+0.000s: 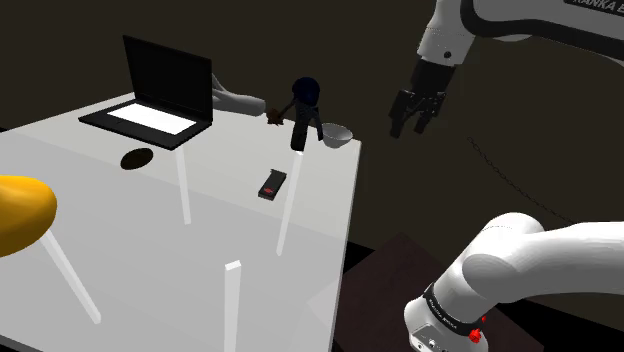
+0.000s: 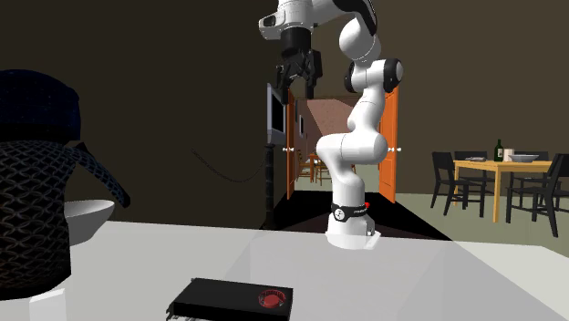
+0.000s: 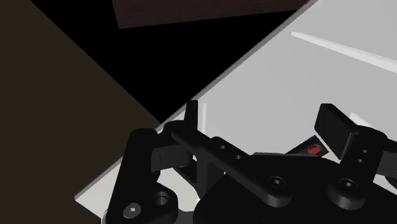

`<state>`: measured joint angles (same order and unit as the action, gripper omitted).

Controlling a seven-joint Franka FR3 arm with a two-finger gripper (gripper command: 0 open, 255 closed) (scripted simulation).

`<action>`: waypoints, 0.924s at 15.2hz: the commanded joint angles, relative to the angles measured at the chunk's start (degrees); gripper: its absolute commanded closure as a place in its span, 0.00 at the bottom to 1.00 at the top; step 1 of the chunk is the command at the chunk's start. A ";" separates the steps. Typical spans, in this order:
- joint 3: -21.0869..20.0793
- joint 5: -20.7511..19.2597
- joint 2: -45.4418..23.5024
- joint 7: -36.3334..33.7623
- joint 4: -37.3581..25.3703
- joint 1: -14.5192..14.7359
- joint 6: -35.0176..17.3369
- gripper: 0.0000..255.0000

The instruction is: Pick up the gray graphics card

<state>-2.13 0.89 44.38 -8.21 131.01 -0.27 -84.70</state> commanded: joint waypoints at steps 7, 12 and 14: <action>-6.06 3.52 -6.28 -11.22 3.21 -0.97 -10.10 0.00; -10.88 5.05 -14.01 -20.42 3.33 -2.07 -18.51 0.00; -12.69 5.15 -17.64 -24.15 2.72 -2.60 -21.74 0.00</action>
<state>-13.86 5.95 28.51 -30.25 134.13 -2.62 -104.86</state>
